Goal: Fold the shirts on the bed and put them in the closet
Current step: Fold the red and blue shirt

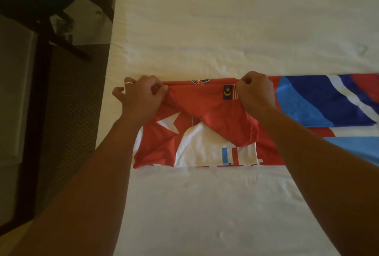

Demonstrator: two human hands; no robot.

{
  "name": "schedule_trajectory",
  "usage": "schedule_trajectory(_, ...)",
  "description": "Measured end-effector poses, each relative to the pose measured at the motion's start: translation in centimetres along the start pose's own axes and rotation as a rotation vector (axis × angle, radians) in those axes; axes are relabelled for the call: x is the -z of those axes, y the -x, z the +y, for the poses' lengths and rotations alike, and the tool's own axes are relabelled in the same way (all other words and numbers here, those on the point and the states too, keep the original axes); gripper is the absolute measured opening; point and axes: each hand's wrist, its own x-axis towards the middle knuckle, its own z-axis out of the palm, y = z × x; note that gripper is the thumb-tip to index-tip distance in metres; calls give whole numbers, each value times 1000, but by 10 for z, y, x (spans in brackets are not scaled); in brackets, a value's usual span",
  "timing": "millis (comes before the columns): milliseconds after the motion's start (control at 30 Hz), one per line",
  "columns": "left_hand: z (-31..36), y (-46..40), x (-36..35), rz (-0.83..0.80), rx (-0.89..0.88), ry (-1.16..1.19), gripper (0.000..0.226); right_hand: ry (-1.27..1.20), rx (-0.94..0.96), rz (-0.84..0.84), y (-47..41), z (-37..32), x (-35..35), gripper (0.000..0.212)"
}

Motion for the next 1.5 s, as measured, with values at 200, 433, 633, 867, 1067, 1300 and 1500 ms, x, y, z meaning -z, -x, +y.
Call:
schedule_trajectory(200, -4, -19, 1, -13, -32, 17, 16, 101, 107, 29, -13, -1, -4, 14)
schedule_trajectory(433, 3, -7, -14, 134, -13, -83, 30, 220, 271, 198, -4, 20, -13, 33)
schedule_trajectory(633, 45, 34, -51, 95, -336, -179, 54, 404, 533, 107, 37, 52, -30, 48)
schedule_trajectory(867, 38, 39, -78, -86, -181, -297, 79, 642, 435, -227, 30, 60, -32, 73)
schedule_trajectory(1067, 86, 67, -79, -44, -199, -291, 75, 382, 393, -154, 36, 81, 15, 62)
schedule_trajectory(1300, 190, 131, -135, -59, -388, -281, 54, 377, 266, -11, 28, 164, 107, 46)
schedule_trajectory(1500, 292, 179, -205, -172, -482, -266, 43, 378, 209, 46, 2, 233, 187, 37)
